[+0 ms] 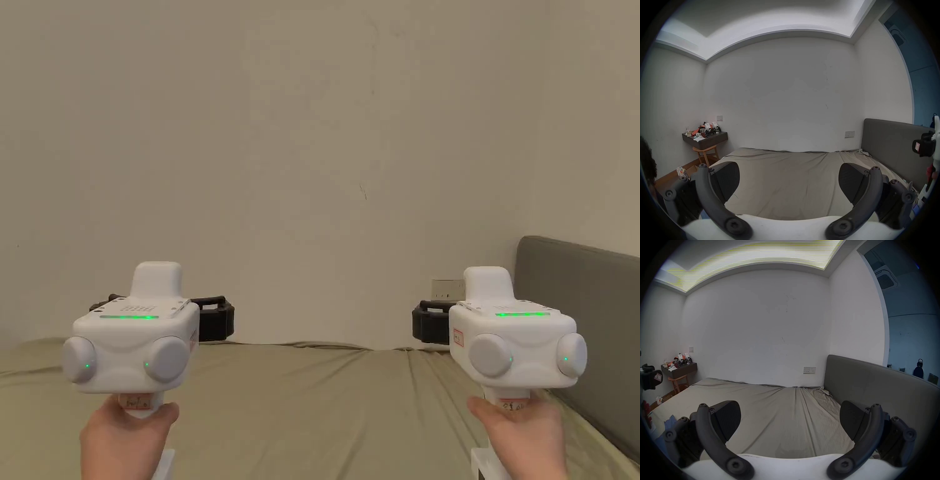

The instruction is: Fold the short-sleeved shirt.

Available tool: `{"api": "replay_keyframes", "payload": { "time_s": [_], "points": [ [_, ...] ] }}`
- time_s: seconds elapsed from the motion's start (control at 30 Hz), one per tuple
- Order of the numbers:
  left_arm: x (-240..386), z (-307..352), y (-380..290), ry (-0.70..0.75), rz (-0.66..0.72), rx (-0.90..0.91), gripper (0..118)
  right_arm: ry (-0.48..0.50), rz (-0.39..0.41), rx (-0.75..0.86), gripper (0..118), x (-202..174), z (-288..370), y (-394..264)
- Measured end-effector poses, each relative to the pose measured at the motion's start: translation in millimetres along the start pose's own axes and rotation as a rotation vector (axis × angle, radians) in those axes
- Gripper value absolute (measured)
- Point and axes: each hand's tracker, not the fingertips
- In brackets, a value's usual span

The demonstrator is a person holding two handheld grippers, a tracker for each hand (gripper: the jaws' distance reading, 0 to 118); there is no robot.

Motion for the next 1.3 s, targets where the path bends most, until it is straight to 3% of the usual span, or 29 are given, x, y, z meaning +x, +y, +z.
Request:
{"api": "replay_keyframes", "payload": {
  "time_s": [0.13,0.8,1.0,1.3],
  "points": [
    [-4.2,-1.5,-0.3,-0.004,0.052,-0.008,118,0.01,0.015,0.0,118,-2.7,0.2,-0.9],
    [-6.0,-1.2,1.9,-0.005,0.05,-0.006,118,0.0,0.025,0.014,118,-5.5,2.5,-1.8],
    [-10.5,0.8,-1.8,-0.001,0.056,-0.016,118,0.013,-0.025,0.011,118,-4.4,2.8,0.5],
    [-13.4,3.0,3.1,-0.014,0.078,-0.005,118,-0.004,-0.026,0.026,118,-2.1,5.9,0.7]
  ]
}}
